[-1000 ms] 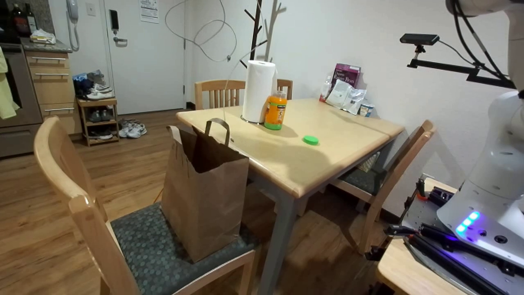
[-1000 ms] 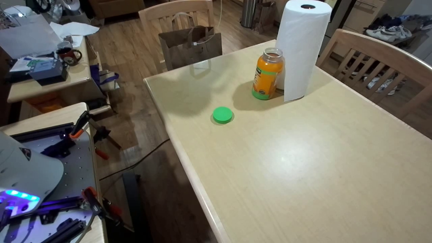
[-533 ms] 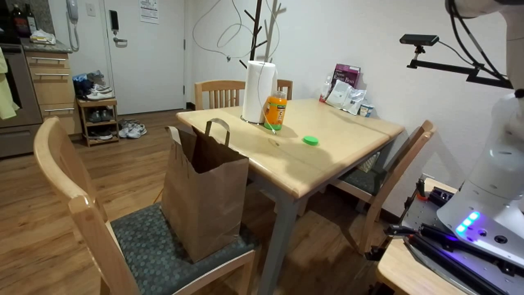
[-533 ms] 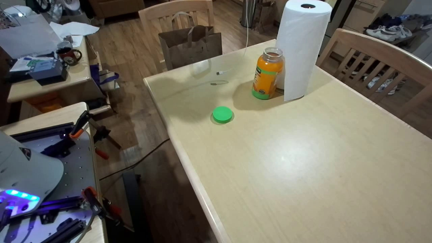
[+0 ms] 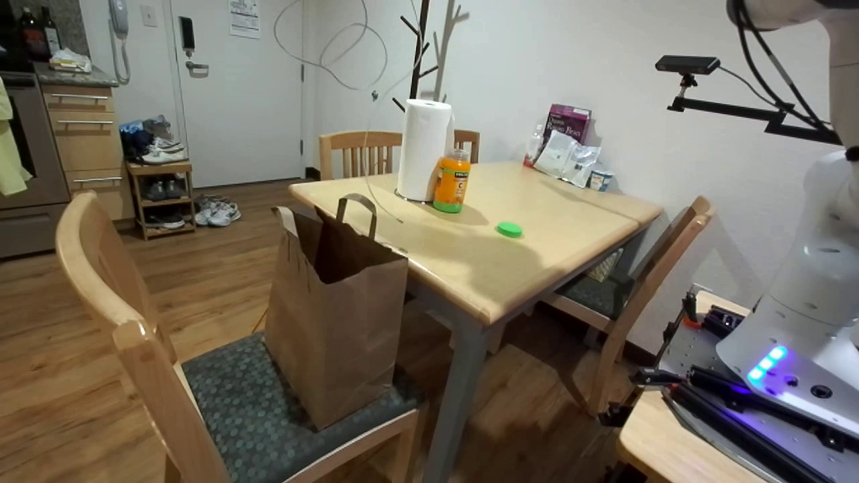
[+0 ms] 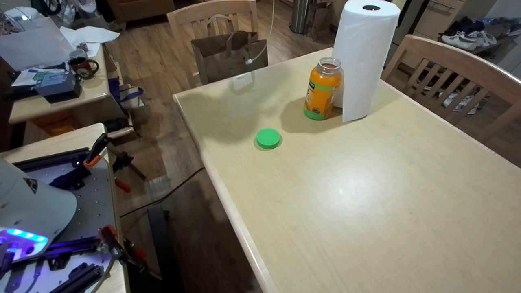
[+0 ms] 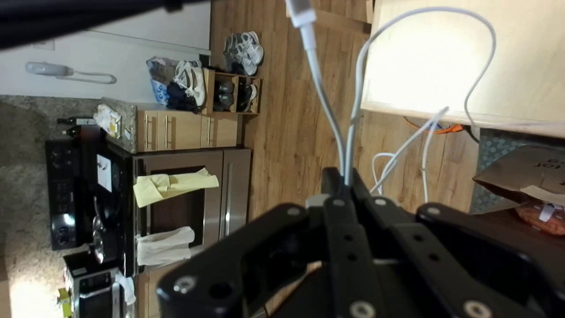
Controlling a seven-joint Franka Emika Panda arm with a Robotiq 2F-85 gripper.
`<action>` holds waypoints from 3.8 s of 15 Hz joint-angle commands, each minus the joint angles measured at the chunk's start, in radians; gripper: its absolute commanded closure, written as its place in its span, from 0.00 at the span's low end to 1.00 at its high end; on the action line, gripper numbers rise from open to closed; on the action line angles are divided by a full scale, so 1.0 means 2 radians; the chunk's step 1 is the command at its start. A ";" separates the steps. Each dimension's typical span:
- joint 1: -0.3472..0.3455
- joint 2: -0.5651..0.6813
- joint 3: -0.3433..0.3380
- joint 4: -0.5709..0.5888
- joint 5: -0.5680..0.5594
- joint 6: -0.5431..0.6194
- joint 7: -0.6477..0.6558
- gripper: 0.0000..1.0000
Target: Put the cable inside the brown bag
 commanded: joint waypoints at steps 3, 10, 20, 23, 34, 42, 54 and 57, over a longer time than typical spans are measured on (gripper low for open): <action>0.057 0.031 -0.013 0.078 -0.057 -0.004 -0.045 0.99; 0.108 0.077 -0.015 0.140 -0.094 -0.002 -0.083 0.99; 0.177 0.113 -0.059 0.178 -0.090 0.013 -0.107 0.99; 0.193 0.116 -0.075 0.186 -0.088 0.015 -0.104 0.99; 0.158 0.134 -0.069 0.205 -0.006 0.026 -0.107 0.99; 0.038 0.168 0.020 0.184 0.191 0.095 -0.145 0.99; 0.069 0.196 -0.015 0.245 0.222 0.070 -0.128 0.99; 0.088 0.198 -0.040 0.258 0.215 0.070 -0.108 0.99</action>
